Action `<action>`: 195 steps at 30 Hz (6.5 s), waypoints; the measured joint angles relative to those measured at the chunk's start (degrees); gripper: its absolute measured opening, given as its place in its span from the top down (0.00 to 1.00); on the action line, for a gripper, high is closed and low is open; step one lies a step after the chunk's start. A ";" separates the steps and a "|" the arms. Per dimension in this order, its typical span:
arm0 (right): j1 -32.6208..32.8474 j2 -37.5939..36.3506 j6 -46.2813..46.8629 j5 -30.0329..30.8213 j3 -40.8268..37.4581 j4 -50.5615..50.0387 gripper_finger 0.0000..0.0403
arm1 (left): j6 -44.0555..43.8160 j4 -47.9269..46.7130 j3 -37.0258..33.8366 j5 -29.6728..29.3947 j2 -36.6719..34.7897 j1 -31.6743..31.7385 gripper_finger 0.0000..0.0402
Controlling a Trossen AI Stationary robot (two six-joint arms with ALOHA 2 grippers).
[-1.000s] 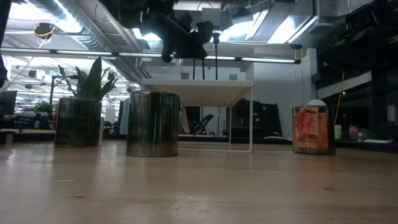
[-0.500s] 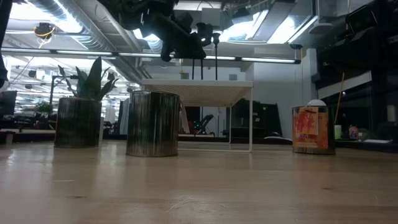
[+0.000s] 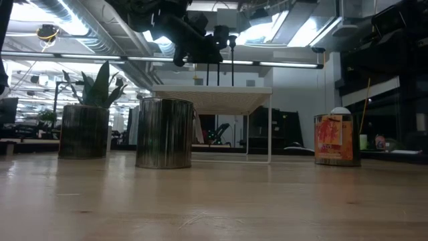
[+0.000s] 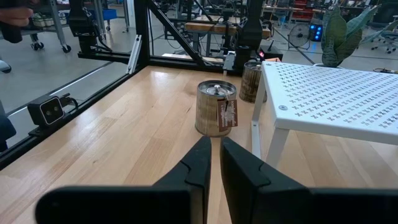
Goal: Pick & Place candle stick holders
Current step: Put the black candle holder on the shelf, then put the brown scented candle on the shelf
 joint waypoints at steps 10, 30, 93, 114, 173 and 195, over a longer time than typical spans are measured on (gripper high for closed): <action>-0.02 0.00 0.00 -0.02 0.00 -0.01 0.90 | 0.18 0.11 0.00 0.28 0.00 -0.55 0.62; -0.01 0.00 0.00 -0.01 -0.01 -0.02 0.90 | 5.13 -2.13 0.00 -7.36 -6.18 -4.30 0.40; 0.00 0.00 0.02 0.00 0.00 -0.02 0.90 | 5.66 -8.57 0.00 -0.22 -13.05 -15.82 0.40; -0.01 0.00 0.01 0.00 -0.01 -0.01 0.90 | 4.52 -8.39 0.00 -0.33 -13.05 -15.82 0.40; 0.00 -0.02 0.02 -0.01 0.00 -0.02 0.90 | 1.46 -17.64 0.00 25.08 -13.05 -16.06 0.40; -0.01 0.00 0.00 -0.02 0.00 -0.02 0.90 | 12.99 -48.36 4.29 28.97 -13.44 -22.51 0.40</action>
